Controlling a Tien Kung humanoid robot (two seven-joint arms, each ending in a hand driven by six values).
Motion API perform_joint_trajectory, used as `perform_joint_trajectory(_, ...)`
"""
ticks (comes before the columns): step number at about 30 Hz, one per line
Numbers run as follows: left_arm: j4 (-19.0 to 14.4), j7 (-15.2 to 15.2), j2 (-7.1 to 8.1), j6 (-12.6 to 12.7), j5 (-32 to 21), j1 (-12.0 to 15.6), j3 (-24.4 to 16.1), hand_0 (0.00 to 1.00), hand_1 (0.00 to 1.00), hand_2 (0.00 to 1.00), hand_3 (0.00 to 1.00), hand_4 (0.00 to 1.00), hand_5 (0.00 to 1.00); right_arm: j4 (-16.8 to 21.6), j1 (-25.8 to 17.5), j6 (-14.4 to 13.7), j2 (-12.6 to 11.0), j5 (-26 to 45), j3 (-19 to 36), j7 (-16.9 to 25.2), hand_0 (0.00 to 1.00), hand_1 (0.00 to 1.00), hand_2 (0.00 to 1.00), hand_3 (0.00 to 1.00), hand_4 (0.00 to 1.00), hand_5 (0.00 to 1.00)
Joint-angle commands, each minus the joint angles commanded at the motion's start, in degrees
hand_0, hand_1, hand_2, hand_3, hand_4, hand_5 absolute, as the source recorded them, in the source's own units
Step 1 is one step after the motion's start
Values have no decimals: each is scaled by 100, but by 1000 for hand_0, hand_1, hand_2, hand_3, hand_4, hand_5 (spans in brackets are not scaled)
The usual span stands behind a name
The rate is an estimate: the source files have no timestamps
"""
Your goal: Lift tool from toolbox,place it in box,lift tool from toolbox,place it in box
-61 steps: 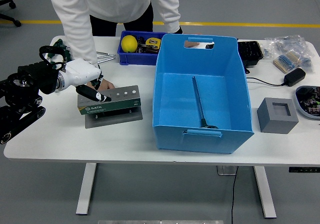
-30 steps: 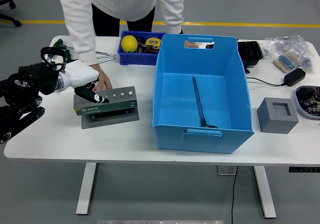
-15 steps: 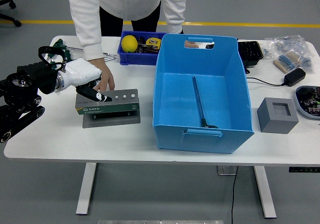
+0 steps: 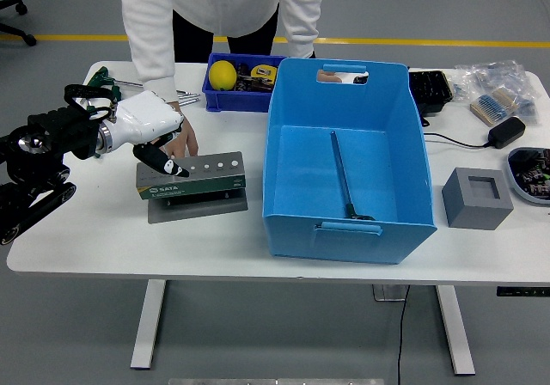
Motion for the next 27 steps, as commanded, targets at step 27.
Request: perform_joint_trajectory(27,-2439,796,182,-226,-1062,121,-1638,147,2,28,47,783,209,1,-63,-7,31,-39,-3,-8,738,733,773,605,850,744)
